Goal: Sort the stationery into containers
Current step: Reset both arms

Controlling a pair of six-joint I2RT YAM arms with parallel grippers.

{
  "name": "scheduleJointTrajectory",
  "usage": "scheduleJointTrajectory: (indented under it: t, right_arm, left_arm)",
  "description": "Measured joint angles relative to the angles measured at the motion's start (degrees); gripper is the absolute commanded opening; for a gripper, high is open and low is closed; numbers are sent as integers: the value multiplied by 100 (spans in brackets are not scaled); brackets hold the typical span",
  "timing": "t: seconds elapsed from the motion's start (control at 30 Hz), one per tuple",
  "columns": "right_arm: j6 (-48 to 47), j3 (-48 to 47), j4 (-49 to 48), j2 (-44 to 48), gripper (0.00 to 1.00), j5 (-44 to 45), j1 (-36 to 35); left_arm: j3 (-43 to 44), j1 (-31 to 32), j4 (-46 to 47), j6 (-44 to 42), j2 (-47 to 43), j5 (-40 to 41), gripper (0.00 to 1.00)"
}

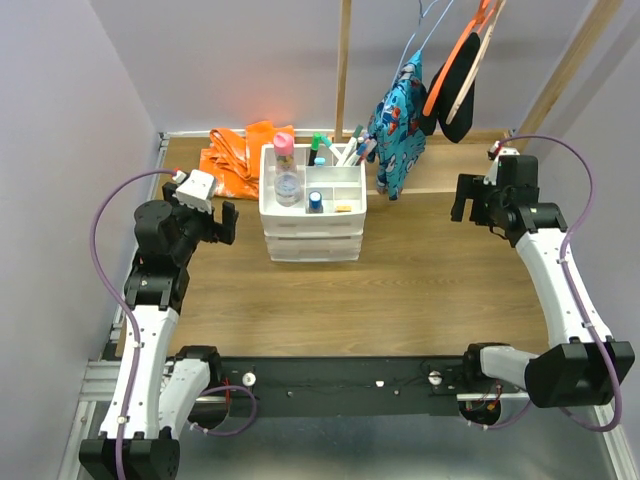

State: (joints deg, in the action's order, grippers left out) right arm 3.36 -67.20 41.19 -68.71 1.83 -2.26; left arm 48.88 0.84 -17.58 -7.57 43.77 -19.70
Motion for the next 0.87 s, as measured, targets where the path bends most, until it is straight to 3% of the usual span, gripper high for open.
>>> scheduleJointTrajectory:
  t: [0.27,0.47,0.87]
  right_arm:
    - [791,-129,-214,-9,100,577,33]
    - [866,-280,-258,-42,100,914,33]
    - [804,-144,-437,-7,100,776,33]
  left_arm:
    - [-160,-4,238,280,127,1281,99]
    - [-177,-2,245,310,107,1366,99]
    - [-162,-149,186,284,118,1333,99]
